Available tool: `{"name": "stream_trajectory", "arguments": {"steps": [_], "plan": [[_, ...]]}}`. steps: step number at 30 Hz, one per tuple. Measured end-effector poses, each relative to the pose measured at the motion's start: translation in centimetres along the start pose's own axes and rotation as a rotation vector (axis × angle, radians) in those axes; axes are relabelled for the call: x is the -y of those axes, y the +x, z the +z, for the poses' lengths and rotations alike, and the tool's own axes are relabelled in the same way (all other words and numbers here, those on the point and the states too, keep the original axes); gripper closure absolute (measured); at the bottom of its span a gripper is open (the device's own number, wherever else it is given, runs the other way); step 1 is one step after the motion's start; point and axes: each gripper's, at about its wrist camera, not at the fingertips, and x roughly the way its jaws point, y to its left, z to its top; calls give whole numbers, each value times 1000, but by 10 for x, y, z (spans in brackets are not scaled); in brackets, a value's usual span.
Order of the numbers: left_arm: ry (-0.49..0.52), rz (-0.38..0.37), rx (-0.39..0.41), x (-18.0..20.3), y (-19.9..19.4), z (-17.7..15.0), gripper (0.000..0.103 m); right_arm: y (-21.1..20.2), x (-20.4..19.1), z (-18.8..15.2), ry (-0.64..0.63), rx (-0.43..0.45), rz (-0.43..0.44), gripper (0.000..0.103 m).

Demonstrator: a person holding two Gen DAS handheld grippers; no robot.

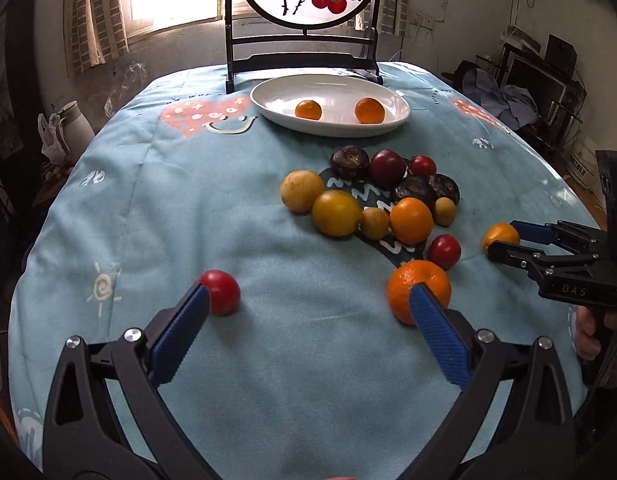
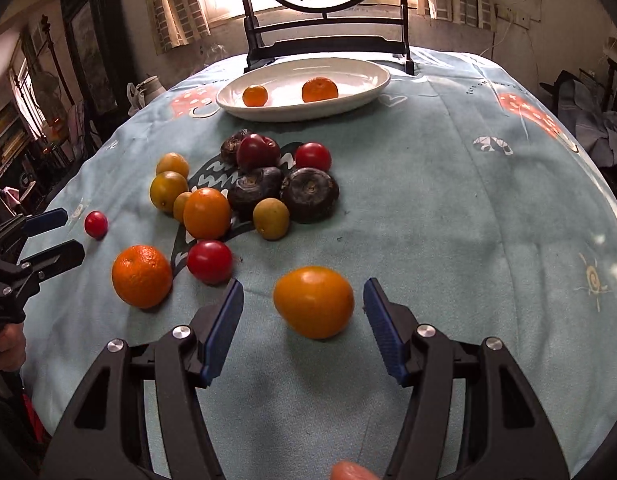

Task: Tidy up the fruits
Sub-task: 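Grasp an orange with the right tool while the left tool grasps a red tomato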

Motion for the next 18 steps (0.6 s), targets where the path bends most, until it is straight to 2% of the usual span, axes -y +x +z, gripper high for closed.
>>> {"name": "stream_trajectory", "arguments": {"steps": [6, 7, 9, 15, 18], "plan": [[11, 92, -23, -7, -5, -12, 2, 11, 3, 2, 12, -50, -16, 41], [11, 103, -19, -9, -8, -13, 2, 12, 4, 2, 15, -56, -17, 45], [9, 131, -10, -13, -12, -15, 2, 14, 5, 2, 23, -62, -20, 60], [35, 206, 6, -33, -9, -13, 2, 1, 17, 0, 81, 1, 37, 61], [25, 202, 1, -44, 2, -4, 4, 0, 21, -1, 102, 3, 63, 61]]}}
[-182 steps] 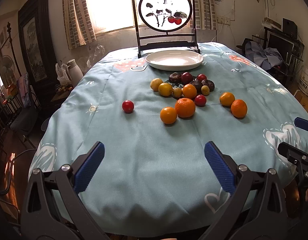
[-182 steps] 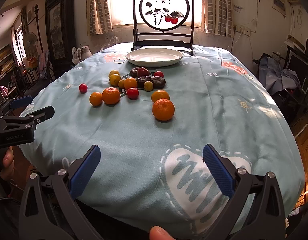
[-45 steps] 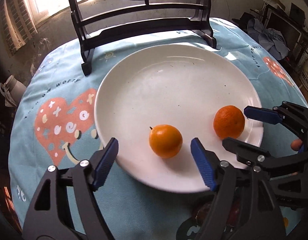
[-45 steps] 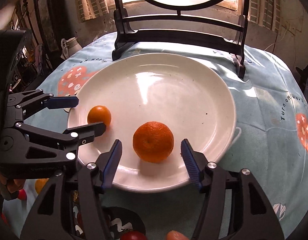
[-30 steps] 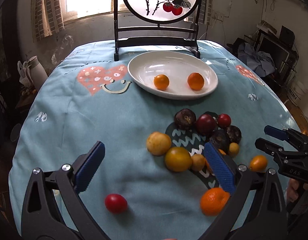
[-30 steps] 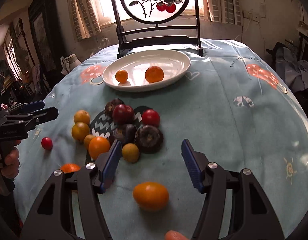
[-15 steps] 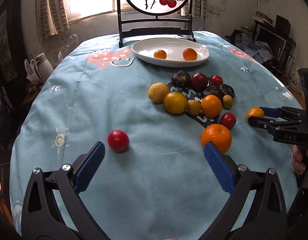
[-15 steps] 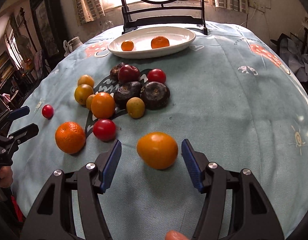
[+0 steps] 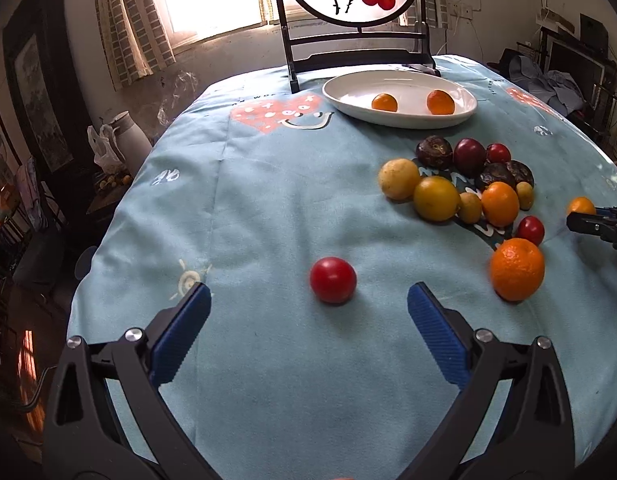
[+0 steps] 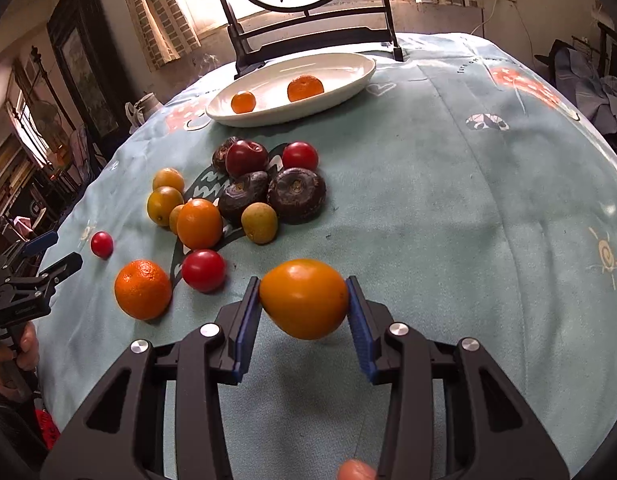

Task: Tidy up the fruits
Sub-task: 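Grasp an orange with the right tool while the left tool grasps a red tomato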

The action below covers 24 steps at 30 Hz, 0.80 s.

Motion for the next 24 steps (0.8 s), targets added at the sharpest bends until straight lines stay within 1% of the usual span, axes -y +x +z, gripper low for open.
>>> {"name": "stream_trajectory", "arguments": {"steps": [5, 7, 9, 11, 14, 17, 22, 24], "plan": [[-2, -32, -24, 2, 19, 9, 12, 0, -1, 0, -3, -3, 6, 61], [1, -34, -45, 6, 27, 11, 21, 0, -1, 0, 1, -5, 5, 61], [-2, -38, -73, 8, 35, 10, 37, 1, 1, 1, 4, -6, 10, 61], [-10, -38, -99, 7, 41, 9, 46, 1, 2, 1, 9, -6, 10, 61], [-38, -49, -105, 2, 42, 9, 46, 2, 2, 1, 13, -13, 16, 61], [-35, -53, -121, 3, 45, 8, 47, 3, 4, 1, 22, -18, 17, 61], [-29, -75, -134, 6, 47, 7, 57, 4, 5, 1, 28, -25, 22, 61], [-29, -90, -136, 7, 47, 7, 65, 6, 6, 1, 33, -32, 21, 61]]}}
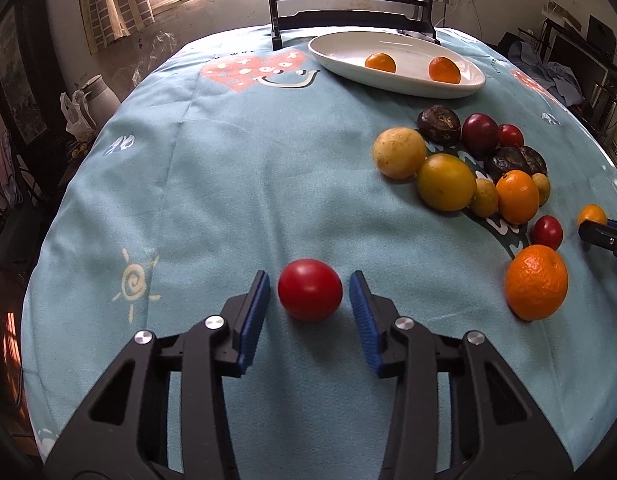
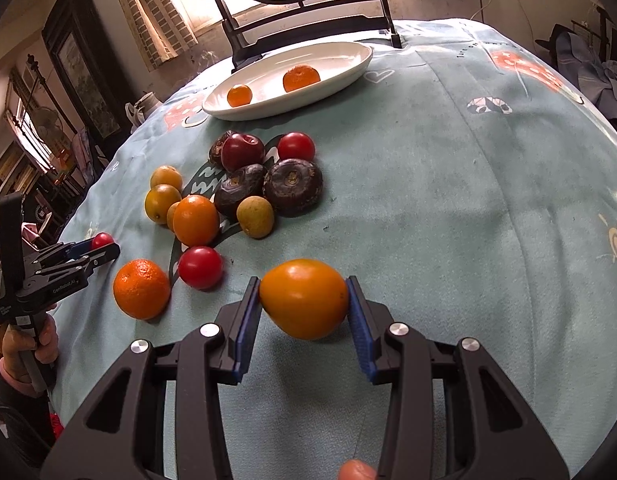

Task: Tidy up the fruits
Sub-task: 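Grasp an orange with the right tool while the left tool grasps a red tomato, then lower the orange and red tomato onto the white plate and release both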

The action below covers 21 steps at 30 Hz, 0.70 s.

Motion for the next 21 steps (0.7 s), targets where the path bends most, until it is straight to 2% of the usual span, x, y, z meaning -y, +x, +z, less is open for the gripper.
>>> {"name": "stream_trajectory", "arguments": {"steps": [5, 9, 13, 16, 21], "plan": [[7, 11, 5, 4, -2, -1, 73, 0, 1, 0, 6, -2, 1, 61], [-6, 3, 10, 3, -6, 0, 73, 0, 1, 0, 5, -1, 0, 61], [-15, -40, 32, -1, -20, 11, 73, -5, -5, 6, -29, 7, 5, 61], [-14, -92, 71, -1, -33, 43, 73, -20, -13, 36, -50, 64, 51, 61], [0, -158, 138, 18, -25, 122, 73, -20, -23, 111, -97, 214, 44, 60]]}}
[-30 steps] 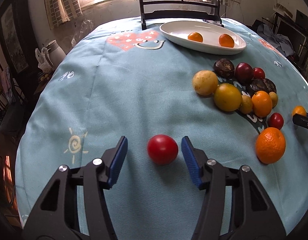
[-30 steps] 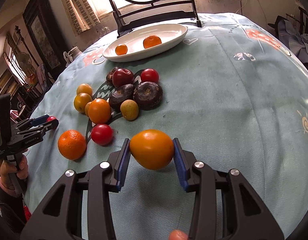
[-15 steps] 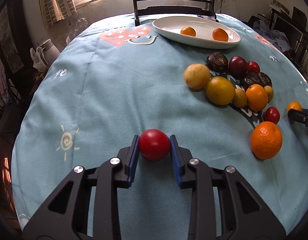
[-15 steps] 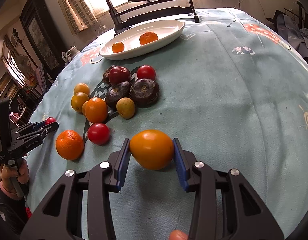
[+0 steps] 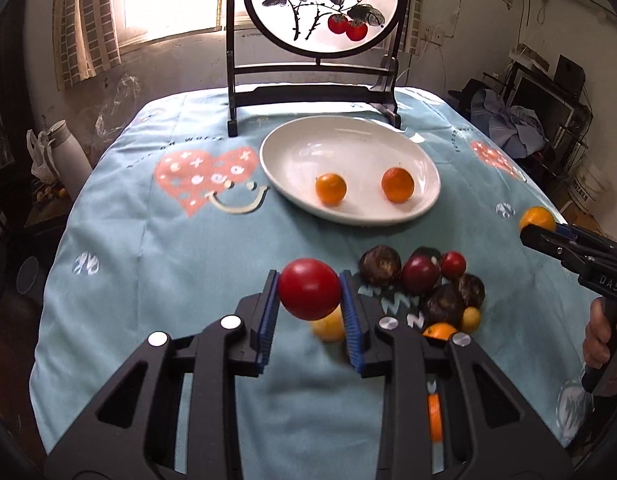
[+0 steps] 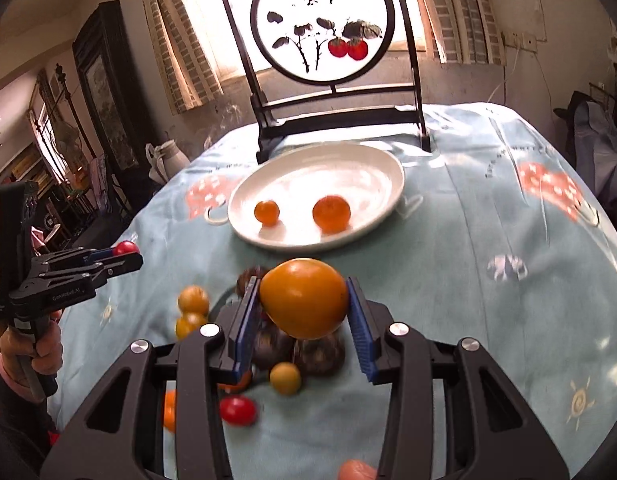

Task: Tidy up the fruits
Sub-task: 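Lower the orange and red tomato onto the white plate and release both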

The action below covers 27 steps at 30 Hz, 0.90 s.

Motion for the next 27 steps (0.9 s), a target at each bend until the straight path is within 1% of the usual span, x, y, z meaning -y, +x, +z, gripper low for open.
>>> {"name": "stream_trajectory", "arguments": {"steps": [2, 4, 6, 9, 11, 13, 16, 18, 19, 20, 21, 23, 25, 26, 27], "plan": [[-1, -9, -3, 5, 24, 29, 73, 19, 6, 22, 20, 26, 15, 60], [-11, -13, -17, 7, 52, 53, 73, 41, 14, 40, 26, 35, 6, 60], [-22, -3, -35, 8, 81, 73, 73, 65, 23, 53, 32, 30, -15, 60], [-30, 26, -52, 6, 116, 96, 73, 100, 39, 68, 63, 0, -11, 60], [-38, 40, -72, 3, 136, 107, 73, 119, 45, 75, 63, -21, -26, 60], [-45, 51, -101, 0, 155, 112, 73, 139, 49, 77, 52, -60, -40, 60], [-51, 70, -137, -5, 178, 115, 73, 159, 52, 78, 39, -88, -48, 60], [-54, 79, -153, -6, 187, 114, 71, 168, 53, 78, 33, -104, -49, 60], [-51, 97, -152, -6, 189, 114, 67, 171, 52, 78, 28, -114, -45, 60], [-45, 112, -139, -5, 188, 114, 49, 171, 51, 77, 25, -119, -39, 56], [-38, 126, -120, -4, 184, 113, 34, 169, 49, 78, 25, -112, -39, 56], [-24, 140, -90, 0, 172, 113, 30, 161, 46, 79, 21, -89, -40, 56], [-18, 152, -77, 2, 156, 111, 24, 148, 42, 80, 20, -64, -41, 56], [-23, 166, -61, 3, 145, 108, 18, 139, 41, 80, 26, -53, -37, 56], [-26, 175, -36, 4, 133, 104, 15, 127, 38, 79, 33, -38, -23, 56]]}}
